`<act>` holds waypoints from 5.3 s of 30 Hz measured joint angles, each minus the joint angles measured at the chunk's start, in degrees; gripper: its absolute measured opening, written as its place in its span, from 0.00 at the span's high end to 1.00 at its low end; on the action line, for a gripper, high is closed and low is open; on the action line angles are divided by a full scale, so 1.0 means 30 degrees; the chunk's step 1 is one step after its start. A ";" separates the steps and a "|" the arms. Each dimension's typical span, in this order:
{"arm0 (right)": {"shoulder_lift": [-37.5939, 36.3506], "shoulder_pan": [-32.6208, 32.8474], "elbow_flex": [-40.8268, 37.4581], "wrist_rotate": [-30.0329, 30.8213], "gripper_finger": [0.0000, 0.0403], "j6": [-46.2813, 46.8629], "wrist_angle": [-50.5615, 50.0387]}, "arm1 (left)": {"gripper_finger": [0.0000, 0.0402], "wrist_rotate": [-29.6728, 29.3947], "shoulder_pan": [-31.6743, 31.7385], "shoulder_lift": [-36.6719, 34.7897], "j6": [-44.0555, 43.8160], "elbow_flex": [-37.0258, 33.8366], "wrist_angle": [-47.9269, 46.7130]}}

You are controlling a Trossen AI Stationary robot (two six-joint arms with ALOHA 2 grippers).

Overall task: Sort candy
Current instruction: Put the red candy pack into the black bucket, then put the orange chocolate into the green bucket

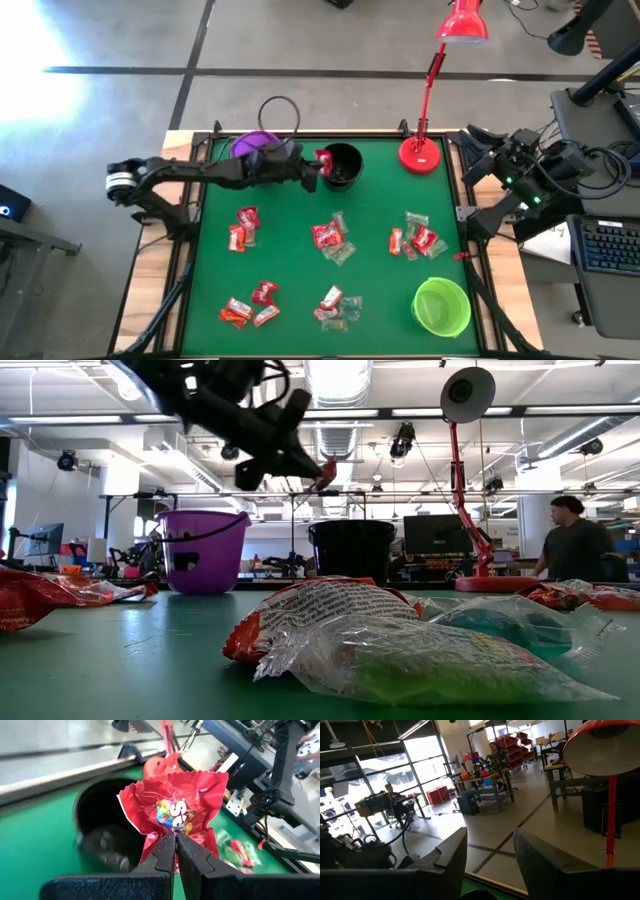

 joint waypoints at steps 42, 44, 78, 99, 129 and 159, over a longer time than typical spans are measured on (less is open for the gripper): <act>0.1279 0.0000 -0.0153 -0.3335 0.62 1.8432 -1.4619 | 0.81 -0.0089 -0.3367 -0.1235 0.7403 1.0687 -2.3289; 0.1807 -0.0004 -0.0157 -0.3939 0.62 1.9752 -1.5070 | 0.81 -0.0270 -0.3817 -0.1991 0.7163 1.0445 -2.3294; 1.4206 -0.5512 0.8858 -1.4882 0.62 3.4195 -3.1240 | 0.81 -0.2078 -0.4704 -1.1081 0.5345 0.3021 -2.3672; 1.6728 -0.7388 1.0216 -2.0537 0.62 3.6701 -3.4893 | 0.81 -0.2073 -0.4704 -1.1466 0.5975 0.2665 -2.3673; 1.6735 -0.7555 0.0350 -2.4669 0.62 3.7652 -2.4334 | 0.81 -0.2071 -0.4704 -1.1375 0.5965 0.2684 -2.3571; 1.6801 -0.8102 -0.2463 -2.4691 0.77 3.7273 -1.9992 | 0.81 -0.2064 -0.4704 -1.0941 0.5970 0.2687 -2.3382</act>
